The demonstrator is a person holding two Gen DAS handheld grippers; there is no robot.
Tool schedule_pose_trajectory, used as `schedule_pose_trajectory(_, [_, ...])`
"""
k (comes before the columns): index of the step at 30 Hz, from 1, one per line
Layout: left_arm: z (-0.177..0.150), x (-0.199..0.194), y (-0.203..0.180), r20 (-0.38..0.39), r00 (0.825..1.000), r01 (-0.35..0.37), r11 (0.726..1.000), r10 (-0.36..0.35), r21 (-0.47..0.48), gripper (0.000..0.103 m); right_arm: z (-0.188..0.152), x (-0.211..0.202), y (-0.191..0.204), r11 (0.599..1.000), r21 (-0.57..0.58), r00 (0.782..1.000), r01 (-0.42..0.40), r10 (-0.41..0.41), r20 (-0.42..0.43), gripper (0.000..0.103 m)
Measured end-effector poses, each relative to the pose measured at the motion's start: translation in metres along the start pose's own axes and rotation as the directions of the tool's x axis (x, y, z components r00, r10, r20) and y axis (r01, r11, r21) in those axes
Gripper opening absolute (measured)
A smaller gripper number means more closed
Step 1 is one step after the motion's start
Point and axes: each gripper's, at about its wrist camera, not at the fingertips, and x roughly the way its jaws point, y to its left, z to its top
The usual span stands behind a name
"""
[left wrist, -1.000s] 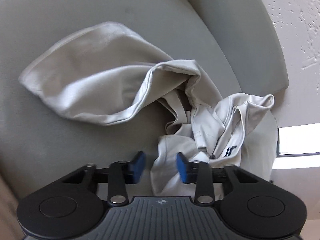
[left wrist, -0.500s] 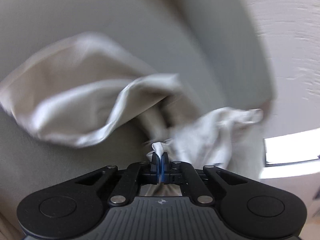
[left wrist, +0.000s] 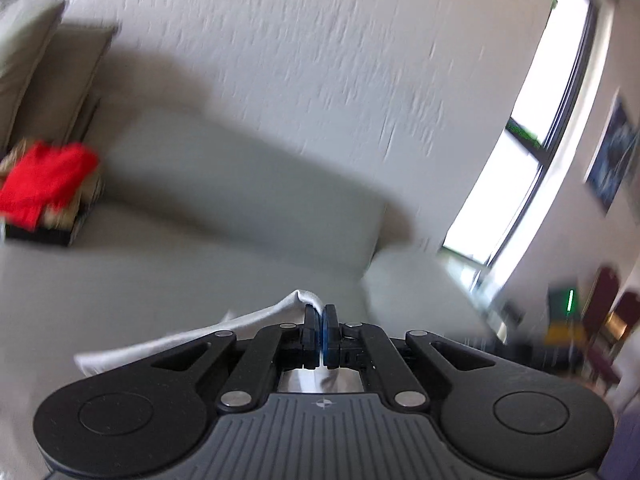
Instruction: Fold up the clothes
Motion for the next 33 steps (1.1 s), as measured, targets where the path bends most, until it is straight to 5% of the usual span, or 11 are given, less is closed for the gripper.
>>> schedule_pose_trajectory(4, [-0.034, 0.031, 0.013, -0.158, 0.987, -0.040, 0.996, 0.027, -0.080, 0.000, 0.011, 0.034, -0.006, 0.994, 0.111, 0.999, -0.021, 0.026, -0.042, 0.080])
schedule_pose_trajectory(13, [-0.058, 0.055, 0.045, -0.287, 0.955, -0.138, 0.962, 0.068, -0.234, 0.000, 0.054, 0.118, -0.001, 0.976, 0.219, 0.994, 0.020, 0.004, -0.111, 0.078])
schedule_pose_trajectory(14, [-0.062, 0.054, 0.050, -0.295, 0.953, -0.155, 0.955, 0.076, -0.254, 0.000, 0.053, 0.128, -0.002, 0.970, 0.244, 0.990, 0.010, 0.026, -0.140, 0.072])
schedule_pose_trajectory(16, [-0.065, 0.054, 0.061, -0.303, 0.948, -0.189, 0.938, 0.098, -0.290, 0.000, 0.053, 0.140, -0.003, 0.956, 0.288, 0.985, -0.055, 0.099, -0.142, 0.005])
schedule_pose_trajectory(21, [0.008, 0.063, 0.085, -0.125, 0.963, -0.265, 0.922, 0.239, -0.281, 0.000, 0.095, 0.102, 0.015, 0.939, 0.266, 0.974, -0.219, 0.193, 0.119, 0.004])
schedule_pose_trajectory(24, [0.093, 0.029, 0.057, 0.207, 0.951, -0.189, 0.963, 0.228, -0.193, 0.000, 0.134, 0.000, 0.028, 0.912, 0.153, 0.835, -0.380, 0.268, 0.481, 0.004])
schedule_pose_trajectory(26, [0.130, 0.001, 0.026, 0.406, 0.894, -0.167, 0.981, 0.192, -0.096, 0.000, 0.139, -0.080, 0.030, 0.915, 0.035, 0.680, -0.401, 0.272, 0.681, 0.004])
schedule_pose_trajectory(27, [0.139, -0.011, 0.012, 0.463, 0.867, -0.174, 0.983, 0.182, -0.060, 0.000, 0.135, -0.115, 0.028, 0.927, 0.001, 0.624, -0.376, 0.252, 0.740, 0.004])
schedule_pose_trajectory(28, [0.146, -0.020, 0.000, 0.500, 0.847, -0.189, 0.981, 0.182, -0.036, 0.000, 0.130, -0.134, 0.024, 0.935, -0.003, 0.605, -0.354, 0.231, 0.762, 0.004])
schedule_pose_trajectory(29, [0.148, -0.026, -0.008, 0.515, 0.838, -0.197, 0.980, 0.181, -0.025, 0.000, 0.123, -0.146, 0.017, 0.941, 0.011, 0.610, -0.339, 0.211, 0.764, 0.004])
schedule_pose_trajectory(33, [0.108, -0.008, 0.008, 0.314, 0.930, -0.164, 0.980, 0.191, -0.110, 0.000, 0.078, -0.118, -0.019, 0.969, 0.105, 0.815, -0.222, 0.125, 0.566, 0.004])
